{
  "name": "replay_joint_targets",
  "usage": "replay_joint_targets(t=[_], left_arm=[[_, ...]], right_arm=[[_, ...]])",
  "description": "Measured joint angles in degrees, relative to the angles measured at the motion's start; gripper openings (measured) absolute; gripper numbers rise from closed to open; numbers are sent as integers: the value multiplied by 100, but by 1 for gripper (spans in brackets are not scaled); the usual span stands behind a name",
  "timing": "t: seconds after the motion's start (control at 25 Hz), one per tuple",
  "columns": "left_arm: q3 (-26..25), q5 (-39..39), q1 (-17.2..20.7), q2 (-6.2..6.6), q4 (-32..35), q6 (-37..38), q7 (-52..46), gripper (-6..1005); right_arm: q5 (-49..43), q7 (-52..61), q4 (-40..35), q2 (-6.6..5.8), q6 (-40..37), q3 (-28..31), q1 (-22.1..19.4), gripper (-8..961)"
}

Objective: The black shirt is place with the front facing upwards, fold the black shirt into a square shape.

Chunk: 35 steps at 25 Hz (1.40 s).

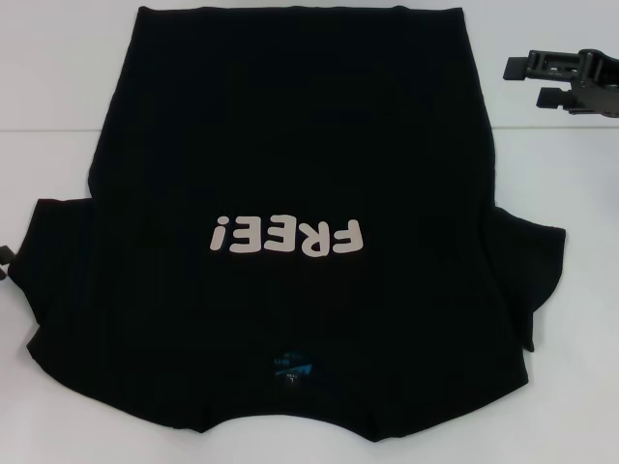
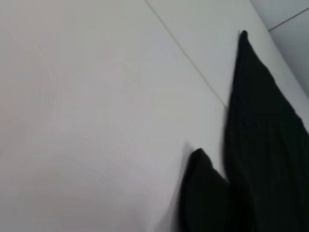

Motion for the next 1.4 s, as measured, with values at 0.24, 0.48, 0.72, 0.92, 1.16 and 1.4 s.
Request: replay_joint_targets(t=[0.24,0.48,0.72,0.92,1.16,1.4], left_arm=[[113,98,2,-35,-29,-191,4,281],[301,103,-88,-34,-172,-332,6,274],[458,119,-146,-5,-237,-380,-51,268],[467,121,-128,-3,-191,-355,-92,231],[472,120,-112,-12,-108,-353,32,62],[451,158,-47,3,184,-390,207,31]], right_arm=[[0,34,3,-4,16,0,-7,940],[0,39,7,-9,37,0,-17,940],[-3,40,9,-15,43,58,-26,940],[-3,39,9,-23,17,125,-34,940],[-13,44,9,-27,5,129,-34,940],[-26,58,9,-39,-11,132,-58,940]])
